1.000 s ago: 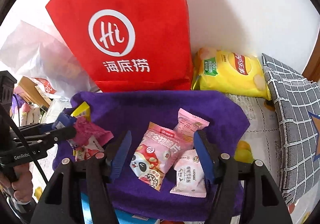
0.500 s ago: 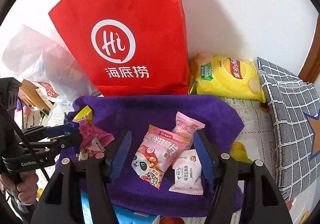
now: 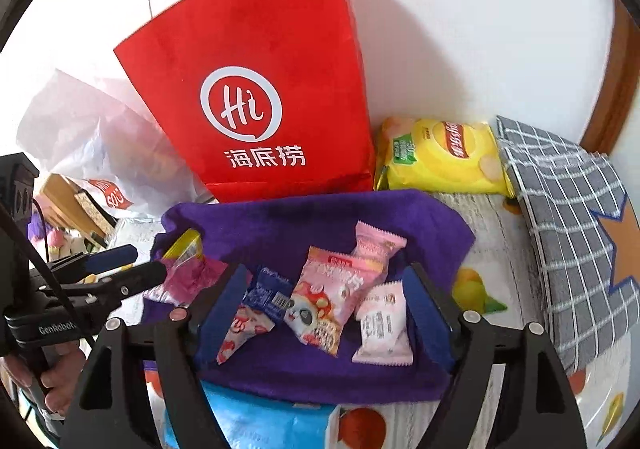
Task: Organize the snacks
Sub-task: 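Move both tools back to the snack pile beside the tissue pack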
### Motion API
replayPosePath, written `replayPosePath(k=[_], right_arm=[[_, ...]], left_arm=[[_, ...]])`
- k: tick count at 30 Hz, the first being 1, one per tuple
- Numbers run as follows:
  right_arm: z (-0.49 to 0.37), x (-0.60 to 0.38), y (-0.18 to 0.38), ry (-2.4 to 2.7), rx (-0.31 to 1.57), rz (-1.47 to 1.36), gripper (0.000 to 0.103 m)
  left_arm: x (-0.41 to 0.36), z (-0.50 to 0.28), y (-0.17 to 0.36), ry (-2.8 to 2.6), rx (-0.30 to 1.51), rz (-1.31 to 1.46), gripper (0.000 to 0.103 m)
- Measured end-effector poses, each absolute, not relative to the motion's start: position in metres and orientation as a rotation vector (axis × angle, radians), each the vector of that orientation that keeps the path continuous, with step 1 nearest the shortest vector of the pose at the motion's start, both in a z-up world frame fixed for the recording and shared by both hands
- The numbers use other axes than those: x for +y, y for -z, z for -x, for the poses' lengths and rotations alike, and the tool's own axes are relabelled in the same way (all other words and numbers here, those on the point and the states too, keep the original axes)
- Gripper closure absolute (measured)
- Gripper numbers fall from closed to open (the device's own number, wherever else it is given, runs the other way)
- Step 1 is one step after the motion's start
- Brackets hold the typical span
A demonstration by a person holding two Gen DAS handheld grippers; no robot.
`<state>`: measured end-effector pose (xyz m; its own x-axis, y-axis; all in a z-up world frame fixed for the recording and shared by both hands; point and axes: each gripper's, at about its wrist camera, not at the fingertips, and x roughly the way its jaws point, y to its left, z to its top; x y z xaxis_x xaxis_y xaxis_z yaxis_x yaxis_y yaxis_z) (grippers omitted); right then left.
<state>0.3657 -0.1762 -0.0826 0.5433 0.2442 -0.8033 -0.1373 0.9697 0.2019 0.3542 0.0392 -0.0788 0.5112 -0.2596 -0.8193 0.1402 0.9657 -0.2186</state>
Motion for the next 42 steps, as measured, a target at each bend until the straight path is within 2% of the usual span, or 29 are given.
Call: replayPosePath(k=[9, 17, 37, 40, 42], right_arm=[[-0.303, -0.191, 0.054, -0.121, 0.883, -0.055, 0.016], [-0.249, -0.199, 0.042, -0.126, 0.828, -0.075, 0.016], [-0.177, -0.185, 0.1, -0.196, 0.962, -0.076, 0.016], [-0.174, -0.18, 0.115, -0.194, 0.983, -0.073, 0.024], [-0.172, -0.177, 0.127, -0.207, 1.01, -0.071, 0.033]], left_arm=[[0.026, -0.317, 0.035, 0.267, 0.862, 0.106, 0.03], [0.023, -0.274, 0.019, 0.247, 0.831, 0.104, 0.03], [0.071, -0.178, 0.065, 0.102, 0.917, 0.164, 0.031], [0.078, -0.167, 0.072, 0.102, 0.928, 0.186, 0.031], [0.08, -0.161, 0.076, 0.109, 0.943, 0.186, 0.031]])
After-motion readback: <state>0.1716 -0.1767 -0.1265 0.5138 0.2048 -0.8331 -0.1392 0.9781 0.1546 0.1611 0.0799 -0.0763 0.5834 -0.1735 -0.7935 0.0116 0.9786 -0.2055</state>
